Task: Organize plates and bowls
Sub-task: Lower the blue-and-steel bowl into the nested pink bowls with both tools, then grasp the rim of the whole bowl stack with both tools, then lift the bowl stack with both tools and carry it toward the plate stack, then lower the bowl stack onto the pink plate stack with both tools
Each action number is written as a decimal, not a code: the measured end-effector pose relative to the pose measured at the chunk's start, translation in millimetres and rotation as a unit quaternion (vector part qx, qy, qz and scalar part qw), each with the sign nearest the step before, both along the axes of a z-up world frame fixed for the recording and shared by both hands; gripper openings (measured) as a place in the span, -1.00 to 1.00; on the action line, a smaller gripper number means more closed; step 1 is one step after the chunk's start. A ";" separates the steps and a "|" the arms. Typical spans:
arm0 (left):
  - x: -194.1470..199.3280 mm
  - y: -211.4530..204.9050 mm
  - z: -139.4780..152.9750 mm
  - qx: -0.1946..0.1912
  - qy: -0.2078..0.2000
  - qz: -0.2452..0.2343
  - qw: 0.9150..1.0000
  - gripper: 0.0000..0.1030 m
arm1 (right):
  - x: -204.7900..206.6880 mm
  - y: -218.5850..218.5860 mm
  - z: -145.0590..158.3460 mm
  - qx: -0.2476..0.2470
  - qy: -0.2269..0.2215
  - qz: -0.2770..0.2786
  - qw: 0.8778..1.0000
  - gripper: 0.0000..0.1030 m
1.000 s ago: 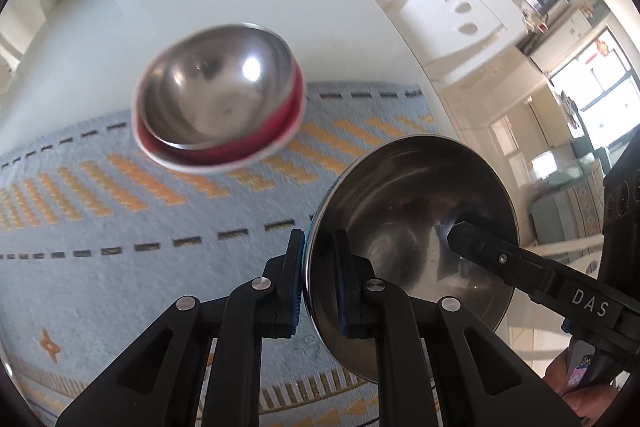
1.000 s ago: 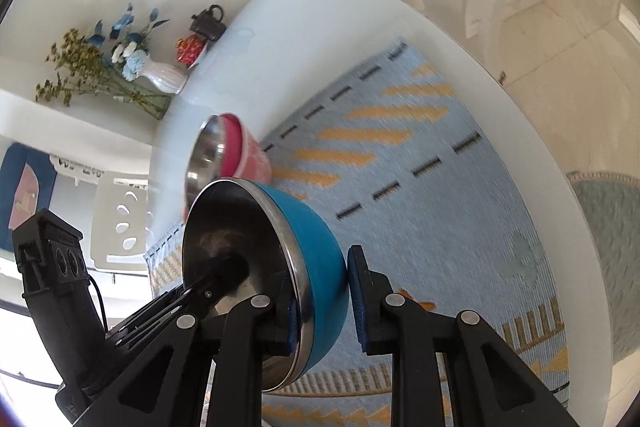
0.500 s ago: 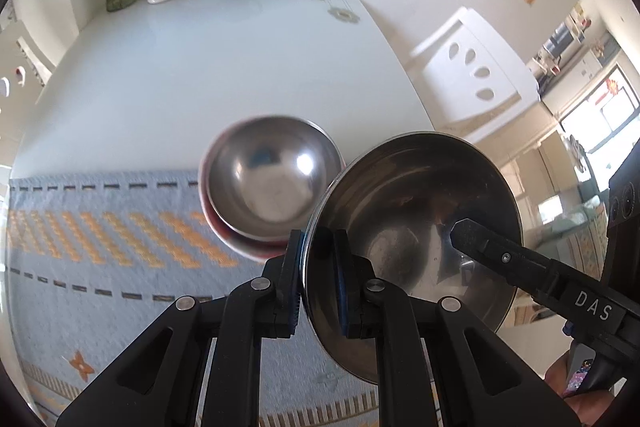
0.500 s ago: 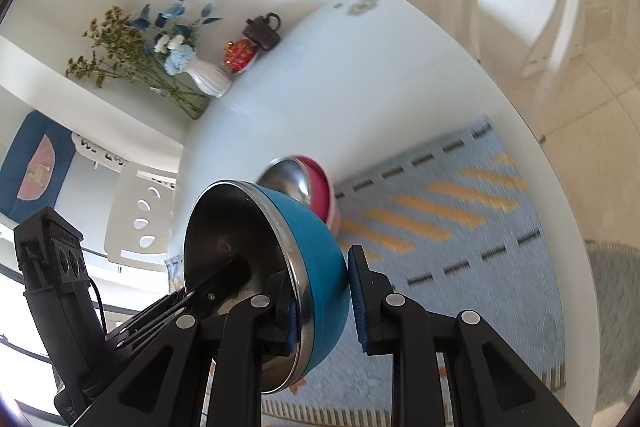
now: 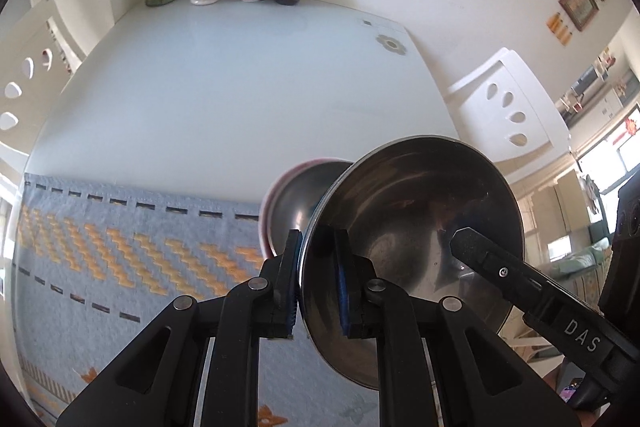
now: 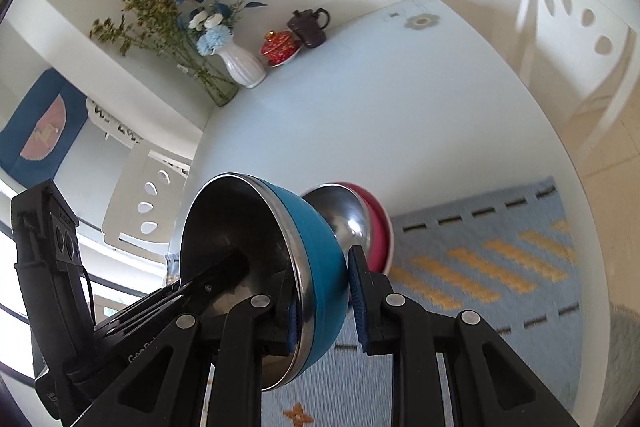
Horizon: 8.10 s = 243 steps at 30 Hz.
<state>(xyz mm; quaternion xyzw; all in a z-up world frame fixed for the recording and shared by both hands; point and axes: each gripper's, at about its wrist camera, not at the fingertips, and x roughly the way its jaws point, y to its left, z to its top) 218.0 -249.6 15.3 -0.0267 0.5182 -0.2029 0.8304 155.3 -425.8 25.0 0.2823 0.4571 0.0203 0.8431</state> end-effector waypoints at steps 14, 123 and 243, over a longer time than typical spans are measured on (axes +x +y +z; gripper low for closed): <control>27.9 -1.1 -20.7 0.002 0.000 0.003 1.000 -0.77 | 34.7 1.1 -20.2 -0.005 0.001 0.010 1.000 -0.59; 24.7 32.2 -72.6 0.012 0.024 -0.004 1.000 -0.44 | 29.8 16.9 -98.6 0.075 0.057 0.036 0.995 -0.09; -264.5 226.6 -49.6 0.024 0.119 0.110 0.987 -0.45 | -203.5 226.3 -61.1 0.053 0.201 0.264 0.942 -0.09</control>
